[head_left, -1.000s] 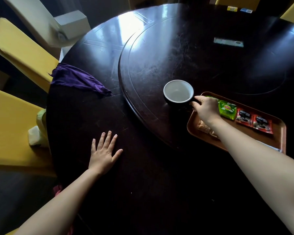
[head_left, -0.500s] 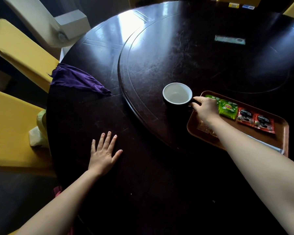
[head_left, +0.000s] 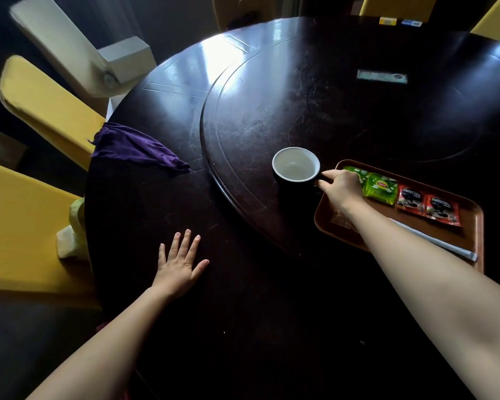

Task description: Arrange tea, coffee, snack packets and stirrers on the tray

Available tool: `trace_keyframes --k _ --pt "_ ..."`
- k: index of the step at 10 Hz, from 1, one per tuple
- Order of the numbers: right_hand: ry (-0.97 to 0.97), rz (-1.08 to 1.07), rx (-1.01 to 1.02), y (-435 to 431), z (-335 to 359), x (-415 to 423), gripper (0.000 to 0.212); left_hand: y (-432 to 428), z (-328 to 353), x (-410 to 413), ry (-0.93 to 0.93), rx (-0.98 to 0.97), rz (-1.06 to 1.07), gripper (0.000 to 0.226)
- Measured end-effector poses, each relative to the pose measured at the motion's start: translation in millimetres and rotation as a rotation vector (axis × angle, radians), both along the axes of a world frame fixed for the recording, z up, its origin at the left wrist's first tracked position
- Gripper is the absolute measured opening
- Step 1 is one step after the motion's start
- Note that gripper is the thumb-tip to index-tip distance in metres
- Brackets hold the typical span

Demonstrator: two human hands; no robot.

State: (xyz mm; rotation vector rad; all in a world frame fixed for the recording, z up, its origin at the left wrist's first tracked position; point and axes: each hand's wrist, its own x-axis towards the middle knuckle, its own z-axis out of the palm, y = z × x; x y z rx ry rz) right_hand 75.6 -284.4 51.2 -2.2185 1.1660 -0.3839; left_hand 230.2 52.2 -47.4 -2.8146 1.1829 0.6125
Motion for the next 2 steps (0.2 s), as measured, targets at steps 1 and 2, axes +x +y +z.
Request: trace_keyframes --k 1,2 --pt "0.014 -0.003 0.021 3.1 7.8 -3.4 0.035 -4.1 5.2 -1.9 0.002 0.031 0.003 0.070" --pt "0.029 -0.019 0.034 3.6 10.0 -14.8 0.036 -9.7 14.1 -2.1 -0.006 0.046 0.016 0.069"
